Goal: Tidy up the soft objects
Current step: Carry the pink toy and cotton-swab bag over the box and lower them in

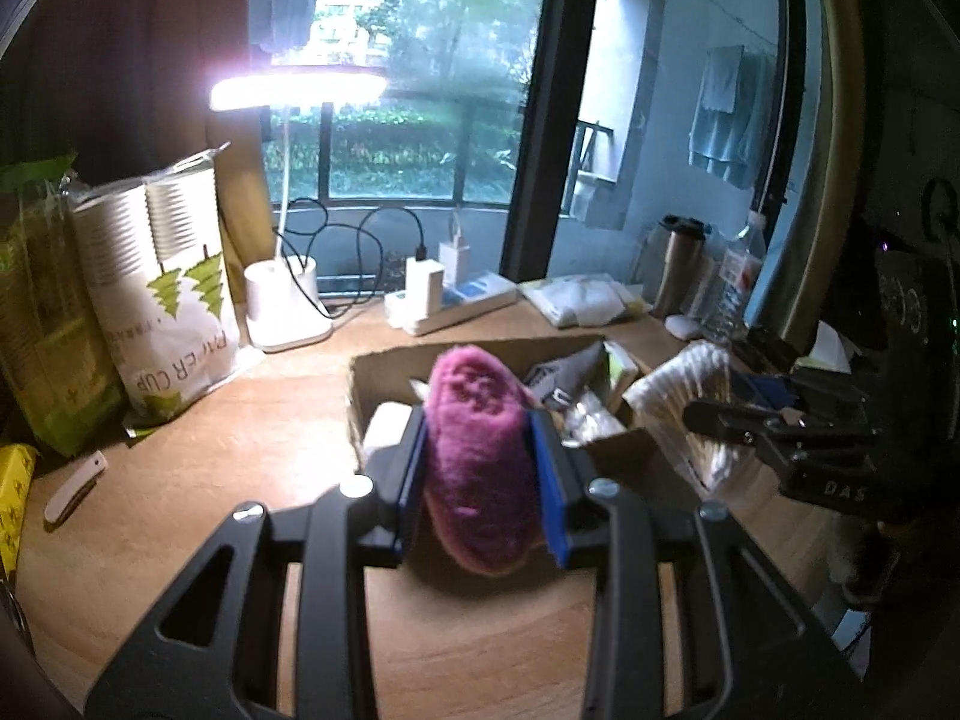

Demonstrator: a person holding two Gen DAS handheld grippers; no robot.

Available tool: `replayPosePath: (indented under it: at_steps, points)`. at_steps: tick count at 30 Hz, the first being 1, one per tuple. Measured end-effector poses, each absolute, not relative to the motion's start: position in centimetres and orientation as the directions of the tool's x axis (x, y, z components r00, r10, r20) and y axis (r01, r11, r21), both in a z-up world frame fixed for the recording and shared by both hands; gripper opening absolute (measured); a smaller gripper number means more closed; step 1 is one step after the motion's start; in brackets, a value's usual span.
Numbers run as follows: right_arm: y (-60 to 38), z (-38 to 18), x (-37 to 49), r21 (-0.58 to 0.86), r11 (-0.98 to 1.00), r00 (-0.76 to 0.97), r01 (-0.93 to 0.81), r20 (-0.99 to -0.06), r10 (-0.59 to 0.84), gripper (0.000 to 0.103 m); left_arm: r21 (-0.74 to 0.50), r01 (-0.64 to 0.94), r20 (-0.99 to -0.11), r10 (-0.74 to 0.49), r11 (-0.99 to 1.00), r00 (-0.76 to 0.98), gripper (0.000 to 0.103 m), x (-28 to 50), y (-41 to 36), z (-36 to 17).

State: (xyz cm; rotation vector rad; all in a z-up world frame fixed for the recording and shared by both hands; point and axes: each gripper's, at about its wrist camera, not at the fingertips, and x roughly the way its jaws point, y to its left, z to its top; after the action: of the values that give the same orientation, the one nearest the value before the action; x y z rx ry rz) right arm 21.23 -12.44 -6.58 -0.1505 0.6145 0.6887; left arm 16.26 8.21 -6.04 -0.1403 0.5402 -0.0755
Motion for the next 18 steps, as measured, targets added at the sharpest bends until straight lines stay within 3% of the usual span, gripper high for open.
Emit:
replayPosePath:
  at_steps: [18]
  points:
    - [-9.7,-5.0,24.1,0.074,0.755,0.603,-0.652,-0.554,0.574,0.041,-0.175,0.018,-0.459,-0.098,0.984,0.883,0.034,18.7,11.2,-4.6]
